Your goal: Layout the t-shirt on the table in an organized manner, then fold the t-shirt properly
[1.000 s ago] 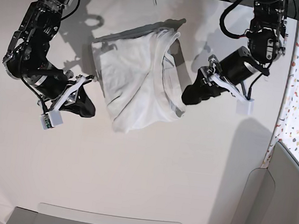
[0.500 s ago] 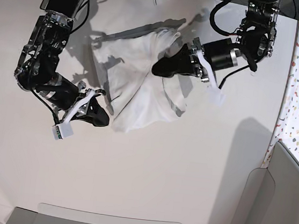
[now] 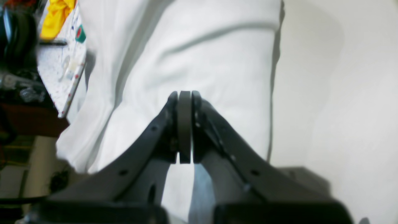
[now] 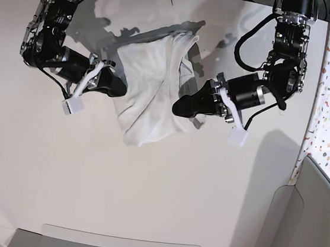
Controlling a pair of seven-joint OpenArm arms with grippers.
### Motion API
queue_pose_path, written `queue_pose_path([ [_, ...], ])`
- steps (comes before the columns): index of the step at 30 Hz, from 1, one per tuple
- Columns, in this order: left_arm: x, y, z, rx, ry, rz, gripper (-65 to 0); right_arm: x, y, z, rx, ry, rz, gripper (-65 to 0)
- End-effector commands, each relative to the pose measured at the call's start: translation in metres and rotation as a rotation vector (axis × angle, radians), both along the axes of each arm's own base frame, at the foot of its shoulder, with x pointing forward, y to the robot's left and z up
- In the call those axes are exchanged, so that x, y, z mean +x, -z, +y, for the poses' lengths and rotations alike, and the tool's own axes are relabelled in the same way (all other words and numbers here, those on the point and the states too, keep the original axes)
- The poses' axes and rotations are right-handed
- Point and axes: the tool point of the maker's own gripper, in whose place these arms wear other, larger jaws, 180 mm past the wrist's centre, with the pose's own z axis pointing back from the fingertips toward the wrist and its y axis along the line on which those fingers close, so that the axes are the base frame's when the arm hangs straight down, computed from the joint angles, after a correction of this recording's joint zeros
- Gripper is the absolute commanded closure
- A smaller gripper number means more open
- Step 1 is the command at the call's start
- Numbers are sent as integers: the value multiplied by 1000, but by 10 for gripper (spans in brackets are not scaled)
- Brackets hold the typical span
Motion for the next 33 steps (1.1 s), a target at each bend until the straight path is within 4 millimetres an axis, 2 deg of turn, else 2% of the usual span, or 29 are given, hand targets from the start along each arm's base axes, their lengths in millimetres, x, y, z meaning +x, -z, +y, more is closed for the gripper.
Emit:
queue_pose_path([
  [1,8,-11,-1,-33,-6,-28,-33,4,-12,2,32,1,-43,0],
  [4,15,-14,-11,-74,-3,-19,-33,-1,-9,3,36,1,-30,0],
  [9,16,-9,-40,-101,61,11,-33,-2,-25,12,145,-15,-53,0],
  [11,16,-9,-51,-123,75,25,-33,-2,-24,13,155,-13,-49,0],
  [14,16,-4,-60,-148,81,54,-33,0,-2,13,152,7,24,0],
  [16,22,-2,-63,-156,78,67,-33,-3,23,15,149,24,104,0],
  [19,37,12,-60,-114,55,106,-33,-3,46,14,148,53,172,0],
  [24,54,41,-49,-21,-15,215,-33,-9,67,8,115,94,216,0],
  [29,67,57,-19,17,-148,300,-33,-10,71,8,102,101,218,0],
  [31,68,68,-12,73,-182,330,-32,-10,69,8,108,101,215,0],
  [33,62,89,-3,145,-221,381,-32,-9,68,8,107,102,212,0],
])
